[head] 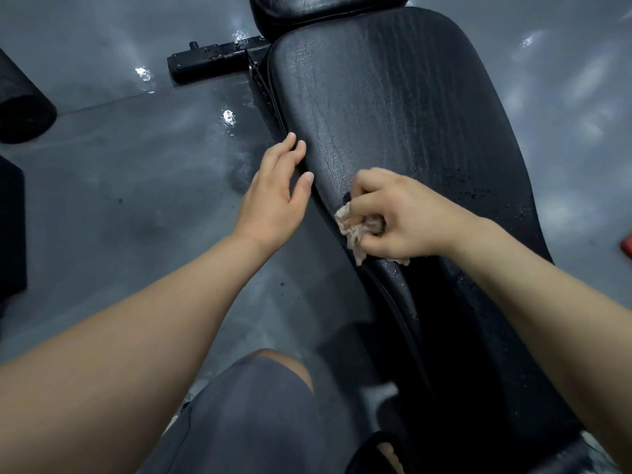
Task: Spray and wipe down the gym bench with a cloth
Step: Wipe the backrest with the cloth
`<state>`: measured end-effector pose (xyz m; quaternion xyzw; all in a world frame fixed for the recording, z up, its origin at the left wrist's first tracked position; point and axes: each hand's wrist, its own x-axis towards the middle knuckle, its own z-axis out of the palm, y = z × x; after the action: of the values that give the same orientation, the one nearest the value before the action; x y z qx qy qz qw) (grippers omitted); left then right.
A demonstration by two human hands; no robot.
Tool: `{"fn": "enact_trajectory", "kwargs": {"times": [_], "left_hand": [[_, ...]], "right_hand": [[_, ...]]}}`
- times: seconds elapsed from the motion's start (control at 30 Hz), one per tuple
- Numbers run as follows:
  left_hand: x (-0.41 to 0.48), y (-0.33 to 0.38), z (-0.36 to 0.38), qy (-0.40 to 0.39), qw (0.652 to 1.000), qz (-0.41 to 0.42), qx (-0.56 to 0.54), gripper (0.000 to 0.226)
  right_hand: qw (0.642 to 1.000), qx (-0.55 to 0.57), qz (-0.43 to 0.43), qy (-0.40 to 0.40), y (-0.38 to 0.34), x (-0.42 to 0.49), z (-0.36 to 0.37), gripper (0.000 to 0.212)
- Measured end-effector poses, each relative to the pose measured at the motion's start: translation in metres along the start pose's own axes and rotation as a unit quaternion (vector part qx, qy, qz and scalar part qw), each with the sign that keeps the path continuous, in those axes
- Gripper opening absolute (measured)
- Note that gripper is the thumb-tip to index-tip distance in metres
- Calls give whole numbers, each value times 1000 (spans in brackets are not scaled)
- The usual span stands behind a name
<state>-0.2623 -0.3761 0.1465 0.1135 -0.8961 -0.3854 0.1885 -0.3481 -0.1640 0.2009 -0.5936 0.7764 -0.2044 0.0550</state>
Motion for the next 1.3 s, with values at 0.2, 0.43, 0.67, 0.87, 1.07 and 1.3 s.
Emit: {"fn": "enact_trajectory", "kwargs": {"times": [0.2, 0.43, 0.67, 0.87, 1.07, 1.3], "left_hand": [[-5, 1, 7, 7, 1000, 1, 3, 52], [-5, 12, 12, 13, 999, -24, 25, 59], [-6, 17, 15, 19, 998, -22, 60, 67], [-8, 30, 17, 38, 990, -35, 135, 62], [-8, 26, 17, -1, 988, 50, 146, 41], [-15, 20, 18, -36, 992, 50, 113, 47]], "right_hand": [[993, -47, 53, 93, 22, 10, -2, 16], [994, -24, 60, 84, 17, 12, -4, 22], [995, -15, 82, 50, 26, -8, -10, 16], [978, -55, 147, 141, 37, 1, -8, 24], [996, 5, 86, -18, 14, -17, -13, 21], [998, -51, 6, -21, -8, -22, 3, 30]]}}
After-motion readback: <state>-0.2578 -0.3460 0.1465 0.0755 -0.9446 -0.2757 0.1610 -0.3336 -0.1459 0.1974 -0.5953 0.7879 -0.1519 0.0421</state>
